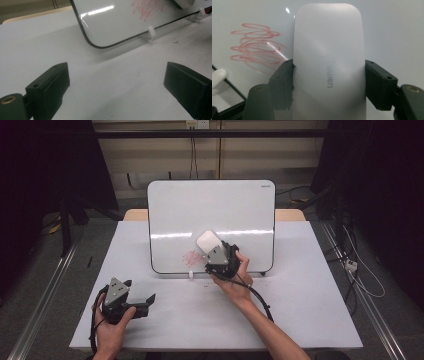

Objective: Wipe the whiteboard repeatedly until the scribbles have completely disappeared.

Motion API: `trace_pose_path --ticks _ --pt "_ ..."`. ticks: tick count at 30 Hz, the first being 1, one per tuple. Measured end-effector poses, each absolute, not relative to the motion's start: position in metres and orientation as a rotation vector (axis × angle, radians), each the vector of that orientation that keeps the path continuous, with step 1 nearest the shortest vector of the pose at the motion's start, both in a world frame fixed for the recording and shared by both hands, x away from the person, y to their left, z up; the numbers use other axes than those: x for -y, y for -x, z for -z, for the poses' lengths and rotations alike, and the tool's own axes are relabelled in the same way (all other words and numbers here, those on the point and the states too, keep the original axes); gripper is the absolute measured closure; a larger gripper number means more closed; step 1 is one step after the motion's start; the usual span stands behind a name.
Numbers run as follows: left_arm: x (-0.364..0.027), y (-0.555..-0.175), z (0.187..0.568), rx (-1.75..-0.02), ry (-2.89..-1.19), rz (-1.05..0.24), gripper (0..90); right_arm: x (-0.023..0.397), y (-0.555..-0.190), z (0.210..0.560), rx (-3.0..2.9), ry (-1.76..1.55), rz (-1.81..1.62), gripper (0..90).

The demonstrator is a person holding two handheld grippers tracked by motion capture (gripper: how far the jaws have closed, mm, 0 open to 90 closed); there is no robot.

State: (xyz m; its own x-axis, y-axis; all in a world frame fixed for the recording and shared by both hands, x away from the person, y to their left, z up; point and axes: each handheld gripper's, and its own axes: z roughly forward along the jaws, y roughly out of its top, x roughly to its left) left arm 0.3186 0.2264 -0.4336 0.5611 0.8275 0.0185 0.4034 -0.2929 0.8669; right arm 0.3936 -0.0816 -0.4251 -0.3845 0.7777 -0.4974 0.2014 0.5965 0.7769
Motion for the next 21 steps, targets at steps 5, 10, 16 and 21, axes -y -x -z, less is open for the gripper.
trace_pose_path --ticks 5,10,16,21 --pt "-0.227 -0.319 0.433 -0.987 -1.917 -0.6 6.3 0.066 -0.386 0.435 -1.924 -0.734 -0.778 31.7" --pt "-0.226 -0.319 0.433 -0.988 -1.909 -0.6 6.3 0.067 -0.386 0.434 -1.944 -0.727 -0.787 31.7" --pt "-0.229 -0.318 0.433 -0.991 -1.907 -0.6 6.3 0.075 -0.393 0.427 -1.939 -0.755 -0.81 31.7" --pt "-0.228 -0.319 0.433 -0.991 -1.909 -0.6 6.3 0.088 -0.405 0.411 -1.915 -0.804 -0.81 31.7"
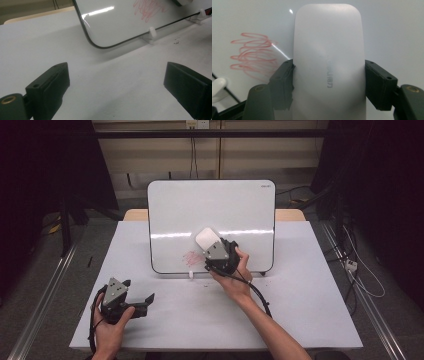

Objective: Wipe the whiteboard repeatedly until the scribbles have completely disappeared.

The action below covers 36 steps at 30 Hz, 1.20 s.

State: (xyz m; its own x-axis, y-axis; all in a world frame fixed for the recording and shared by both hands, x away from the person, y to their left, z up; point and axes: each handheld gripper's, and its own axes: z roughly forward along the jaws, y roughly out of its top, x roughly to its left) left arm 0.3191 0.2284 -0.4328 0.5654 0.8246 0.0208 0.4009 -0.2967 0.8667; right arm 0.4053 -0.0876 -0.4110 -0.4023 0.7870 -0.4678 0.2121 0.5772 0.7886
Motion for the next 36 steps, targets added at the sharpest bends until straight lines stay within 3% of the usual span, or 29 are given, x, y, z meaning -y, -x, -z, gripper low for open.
trace_pose_path --ticks 5,26,36 --pt "-0.228 -0.319 0.433 -0.982 -1.909 -0.6 6.3 0.09 -0.414 0.403 -1.887 -0.831 -0.805 31.6" --pt "-0.227 -0.321 0.432 -0.981 -1.91 -0.603 6.3 0.041 -0.386 0.437 -1.951 -0.651 -0.73 31.7" --pt "-0.229 -0.32 0.433 -0.994 -1.9 -0.6 6.3 0.052 -0.393 0.429 -1.972 -0.667 -0.771 31.7"
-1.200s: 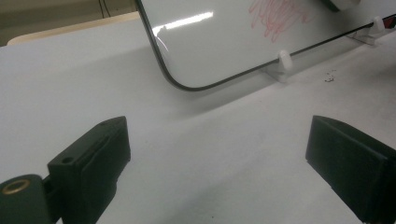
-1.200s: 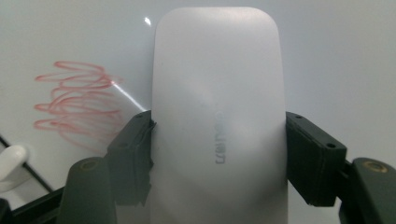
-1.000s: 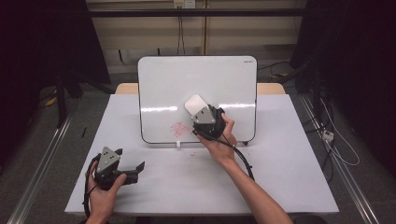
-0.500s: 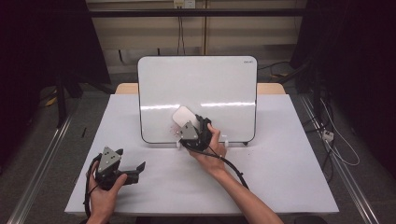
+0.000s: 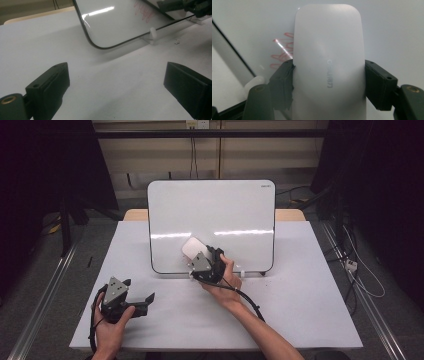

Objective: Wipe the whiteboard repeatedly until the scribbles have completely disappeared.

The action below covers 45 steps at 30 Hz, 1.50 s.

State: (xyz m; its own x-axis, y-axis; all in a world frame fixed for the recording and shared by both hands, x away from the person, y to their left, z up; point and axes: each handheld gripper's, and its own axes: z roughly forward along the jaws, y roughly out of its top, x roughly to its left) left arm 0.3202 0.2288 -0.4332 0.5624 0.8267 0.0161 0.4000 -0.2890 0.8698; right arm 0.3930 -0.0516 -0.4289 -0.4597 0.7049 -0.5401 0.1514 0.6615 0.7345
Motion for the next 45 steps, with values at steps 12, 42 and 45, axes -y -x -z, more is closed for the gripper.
trace_pose_path --ticks 12,42,45 --pt "-0.231 -0.319 0.433 -1.001 -1.895 -0.599 6.3 0.067 -0.42 0.399 -1.881 -0.785 -0.805 31.6" --pt "-0.23 -0.318 0.433 -1.001 -1.898 -0.606 6.3 0.009 -0.389 0.442 -1.974 -0.559 -0.753 31.5" --pt "-0.232 -0.319 0.433 -1.001 -1.901 -0.605 6.3 0.013 -0.39 0.437 -1.98 -0.57 -0.753 31.6"
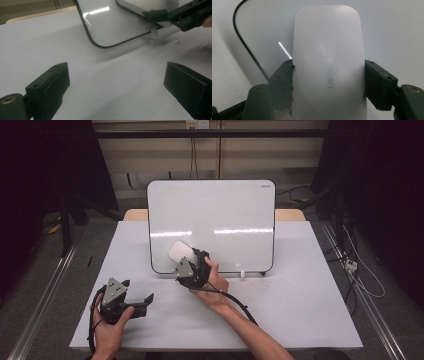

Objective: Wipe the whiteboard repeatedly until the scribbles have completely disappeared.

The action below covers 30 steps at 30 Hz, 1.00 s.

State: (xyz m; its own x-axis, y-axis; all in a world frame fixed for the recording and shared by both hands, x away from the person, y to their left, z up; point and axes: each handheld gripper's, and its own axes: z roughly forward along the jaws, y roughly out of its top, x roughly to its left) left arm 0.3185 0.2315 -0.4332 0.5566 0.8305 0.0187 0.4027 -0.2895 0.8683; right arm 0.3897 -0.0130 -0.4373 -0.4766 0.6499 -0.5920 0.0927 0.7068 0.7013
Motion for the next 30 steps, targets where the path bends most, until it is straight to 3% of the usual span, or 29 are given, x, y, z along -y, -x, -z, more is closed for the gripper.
trace_pose_path --ticks 14,30 --pt "-0.233 -0.317 0.432 -1.001 -1.899 -0.606 6.3 0.039 -0.421 0.401 -1.892 -0.751 -0.809 31.5" --pt "-0.231 -0.318 0.433 -1.001 -1.902 -0.606 6.3 -0.005 -0.396 0.436 -1.895 -0.621 -0.757 31.5"
